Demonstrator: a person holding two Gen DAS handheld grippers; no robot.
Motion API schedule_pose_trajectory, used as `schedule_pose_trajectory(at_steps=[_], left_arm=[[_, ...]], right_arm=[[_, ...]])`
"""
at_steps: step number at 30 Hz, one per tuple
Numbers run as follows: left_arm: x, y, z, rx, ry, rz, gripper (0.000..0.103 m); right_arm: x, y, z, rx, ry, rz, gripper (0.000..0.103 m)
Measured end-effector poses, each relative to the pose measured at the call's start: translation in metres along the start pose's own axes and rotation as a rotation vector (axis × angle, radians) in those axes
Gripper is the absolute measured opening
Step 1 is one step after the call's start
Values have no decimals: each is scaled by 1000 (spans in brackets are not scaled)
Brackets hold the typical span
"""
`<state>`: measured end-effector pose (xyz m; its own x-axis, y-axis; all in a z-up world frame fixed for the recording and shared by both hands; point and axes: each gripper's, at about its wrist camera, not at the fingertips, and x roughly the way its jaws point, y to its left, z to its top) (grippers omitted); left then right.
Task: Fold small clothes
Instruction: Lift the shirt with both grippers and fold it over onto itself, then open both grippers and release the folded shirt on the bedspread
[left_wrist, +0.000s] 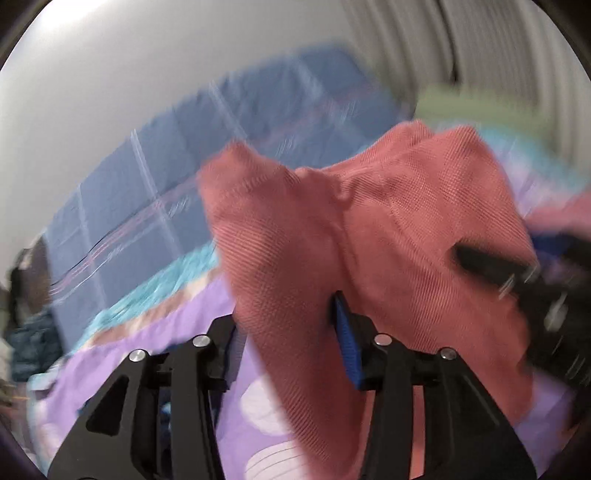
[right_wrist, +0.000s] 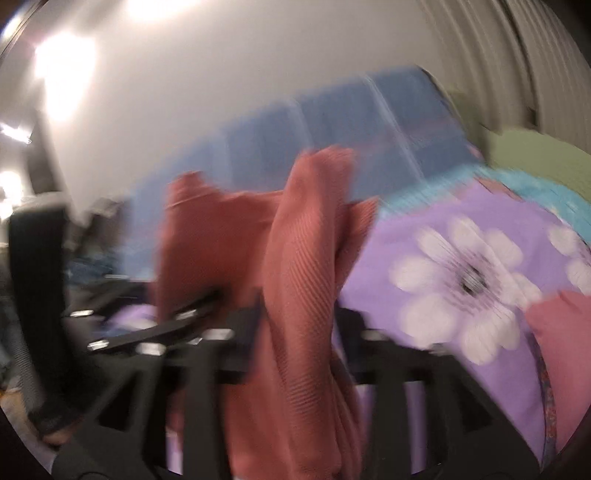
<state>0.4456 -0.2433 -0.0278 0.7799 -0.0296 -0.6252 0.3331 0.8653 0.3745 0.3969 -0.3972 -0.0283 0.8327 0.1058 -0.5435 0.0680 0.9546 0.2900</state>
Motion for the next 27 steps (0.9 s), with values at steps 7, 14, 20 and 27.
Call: schedule_pose_trajectory(at_steps=[7, 14, 20, 27], left_arm=[[33, -26, -74, 54, 53, 13, 48], [0, -28, -84, 70, 47, 9, 54], [-59, -13, -114, -3, 12, -96, 70], [-185, 3, -151, -99, -126, -209, 89]], right_arm=[[43, -30, -57, 113, 282, 56, 54], [19, -14, -83, 10, 269, -36, 59], [-79, -7, -96, -75, 201, 1, 62], [-219, 42, -127, -225, 55, -13, 73]])
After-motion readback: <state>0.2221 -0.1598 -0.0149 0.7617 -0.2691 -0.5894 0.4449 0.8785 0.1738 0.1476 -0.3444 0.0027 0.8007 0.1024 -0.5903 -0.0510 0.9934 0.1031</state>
